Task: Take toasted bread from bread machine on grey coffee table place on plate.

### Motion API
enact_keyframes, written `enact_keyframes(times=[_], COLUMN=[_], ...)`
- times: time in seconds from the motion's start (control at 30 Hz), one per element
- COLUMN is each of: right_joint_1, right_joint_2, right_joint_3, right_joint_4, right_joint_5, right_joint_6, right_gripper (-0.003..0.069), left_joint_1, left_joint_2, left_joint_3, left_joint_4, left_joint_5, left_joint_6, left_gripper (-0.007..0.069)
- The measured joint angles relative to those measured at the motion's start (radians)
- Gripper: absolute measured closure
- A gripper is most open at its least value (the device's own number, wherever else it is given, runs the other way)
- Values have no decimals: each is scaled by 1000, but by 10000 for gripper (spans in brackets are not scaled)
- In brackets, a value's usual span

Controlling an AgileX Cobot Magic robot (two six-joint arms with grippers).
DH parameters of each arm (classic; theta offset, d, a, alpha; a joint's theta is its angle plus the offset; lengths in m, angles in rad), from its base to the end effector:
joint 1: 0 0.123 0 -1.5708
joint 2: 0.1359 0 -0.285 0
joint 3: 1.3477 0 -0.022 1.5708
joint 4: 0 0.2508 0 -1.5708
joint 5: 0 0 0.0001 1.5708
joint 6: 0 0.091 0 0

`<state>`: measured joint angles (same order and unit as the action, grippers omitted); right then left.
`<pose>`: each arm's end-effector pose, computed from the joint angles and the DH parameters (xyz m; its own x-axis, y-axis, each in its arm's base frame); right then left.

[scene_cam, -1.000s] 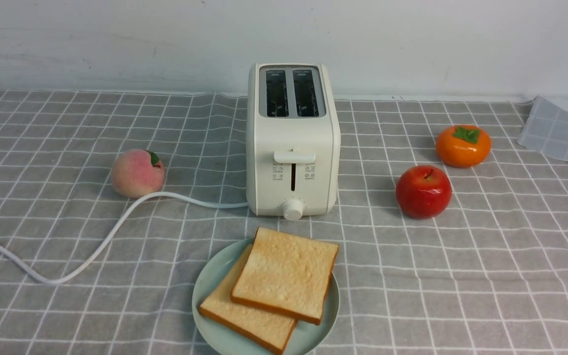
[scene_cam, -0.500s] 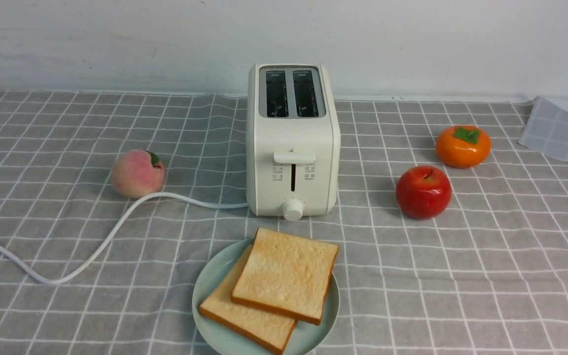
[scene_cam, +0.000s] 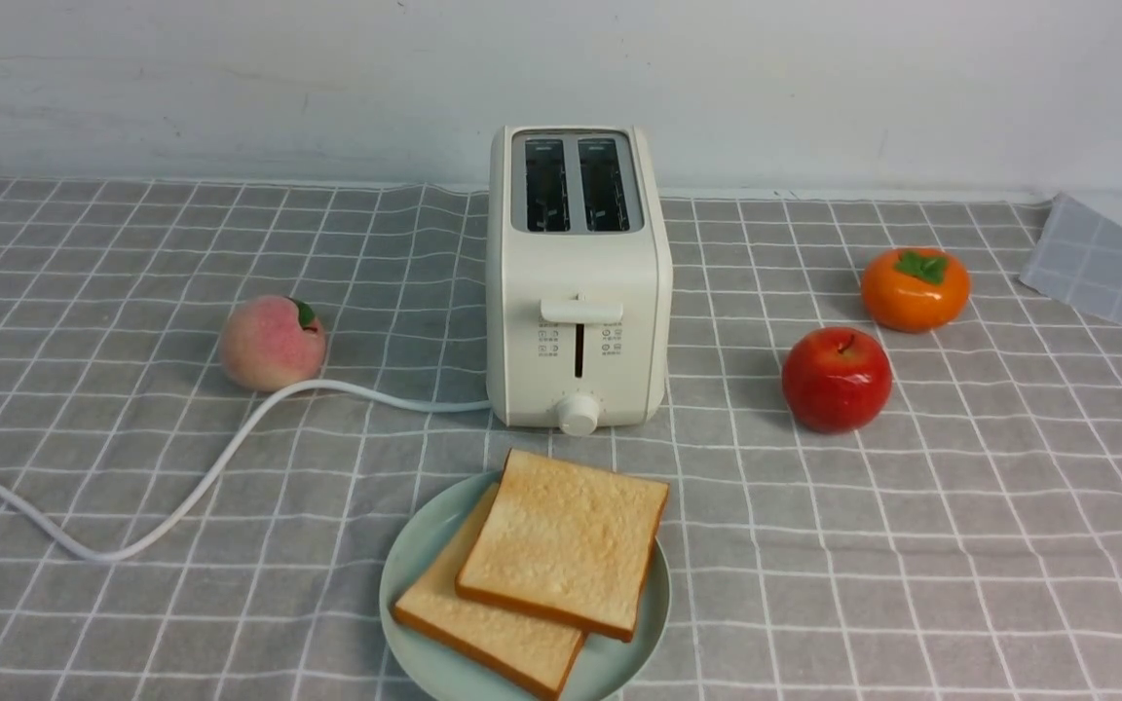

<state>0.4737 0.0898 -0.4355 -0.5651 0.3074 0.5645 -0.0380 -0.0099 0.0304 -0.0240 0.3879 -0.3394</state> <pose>0.0327 0.0001 0.3272 0.1449 0.0974 -0.9846 -0.3112 0.9491 0.0481 0.0523 -0.0028 0.1687 -0.3115 -0.3422 -0.8865 -0.0680 0.9385 -0.3384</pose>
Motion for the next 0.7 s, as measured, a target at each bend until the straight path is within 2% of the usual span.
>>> enact_keyframes(times=[0.2, 0.27, 0.3, 0.33, 0.37, 0.43, 0.57, 0.7], right_joint_1=[0, 0, 0, 0, 0, 0, 0, 0], right_joint_2=[0, 0, 0, 1, 3, 5, 12, 12], right_joint_3=[0, 1, 6, 10, 19, 31, 60, 81], right_joint_4=[27, 117, 222, 265, 359, 448, 560, 577], right_joint_5=[-13, -38, -58, -66, -84, -105, -146, -156], right_joint_6=[-6, -60, -139, -193, -278, -377, -500, -514], right_gripper=[521, 520, 519, 519, 517, 517, 512, 507], left_joint_1=[1, 1, 1, 1, 1, 1, 1, 1], left_joint_2=[0, 0, 0, 0, 0, 0, 0, 0], left_joint_3=[0, 0, 0, 0, 0, 0, 0, 0], left_joint_4=[0, 0, 0, 0, 0, 0, 0, 0], left_joint_5=[0, 1, 1, 1, 1, 1, 1, 2], left_joint_6=[0, 0, 0, 0, 0, 0, 0, 0], left_gripper=[574, 571, 571, 570, 568, 568, 564, 556])
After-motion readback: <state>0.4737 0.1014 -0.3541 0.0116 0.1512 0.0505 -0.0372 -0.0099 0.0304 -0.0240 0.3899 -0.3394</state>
